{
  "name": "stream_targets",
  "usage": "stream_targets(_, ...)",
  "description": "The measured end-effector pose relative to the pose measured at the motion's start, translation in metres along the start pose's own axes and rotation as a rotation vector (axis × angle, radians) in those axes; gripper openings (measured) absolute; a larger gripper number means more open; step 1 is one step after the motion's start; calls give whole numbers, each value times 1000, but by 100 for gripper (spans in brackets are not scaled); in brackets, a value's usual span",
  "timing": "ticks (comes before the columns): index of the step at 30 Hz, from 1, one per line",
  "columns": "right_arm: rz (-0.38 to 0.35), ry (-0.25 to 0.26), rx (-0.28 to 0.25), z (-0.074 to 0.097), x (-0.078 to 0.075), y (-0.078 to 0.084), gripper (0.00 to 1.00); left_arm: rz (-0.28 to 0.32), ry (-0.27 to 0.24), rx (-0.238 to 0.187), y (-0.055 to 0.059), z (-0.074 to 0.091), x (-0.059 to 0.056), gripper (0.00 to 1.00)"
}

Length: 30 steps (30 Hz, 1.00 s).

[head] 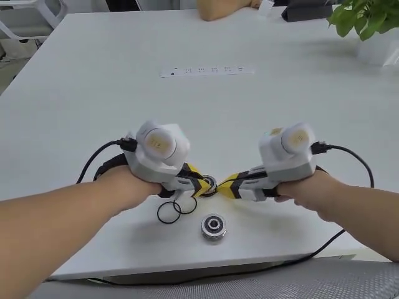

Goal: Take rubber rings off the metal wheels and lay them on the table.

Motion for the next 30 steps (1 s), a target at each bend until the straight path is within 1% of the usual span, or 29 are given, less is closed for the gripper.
stream_targets(8, -87, 11, -28, 2, -4, 0, 0, 3, -4, 2, 0, 0, -1, 7)
stream_targets(11, -134, 10, -57, 2, -5, -2, 0, 3, -5, 3, -1, 0, -1, 7)
stream_targets(16, -152, 10, -62, 2, -2, -2, 0, 3, -5, 4, -1, 0, -1, 7)
stream_targets(18, -173, 7, -73, 2, -3, -2, 0, 2, -5, 4, -1, 0, -1, 7)
stream_targets(20, -191, -1, -96, 3, -3, -3, 0, 3, -6, 4, 0, 0, -1, 7)
stream_targets(22, -198, 2, -92, 3, -4, -3, 0, 4, -10, 4, -1, -1, -1, 7)
stream_targets(24, -213, 0, -99, 3, -3, -3, 0, 6, -13, 2, -1, -1, -1, 7)
stream_targets(30, -224, 0, -102, 2, -4, -4, 0, 8, -15, 3, -1, -1, -1, 7)
Point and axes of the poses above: the centre of the closed fingertips' face, and the gripper's own axes: z roughly backward along the fingers, x roughly to its left, y roughly out of its underside, the point moved 9 cm from there along z, roughly backward along the fingers, and after that the axes turned 3 degrees about -x, right-handed, at the moved point
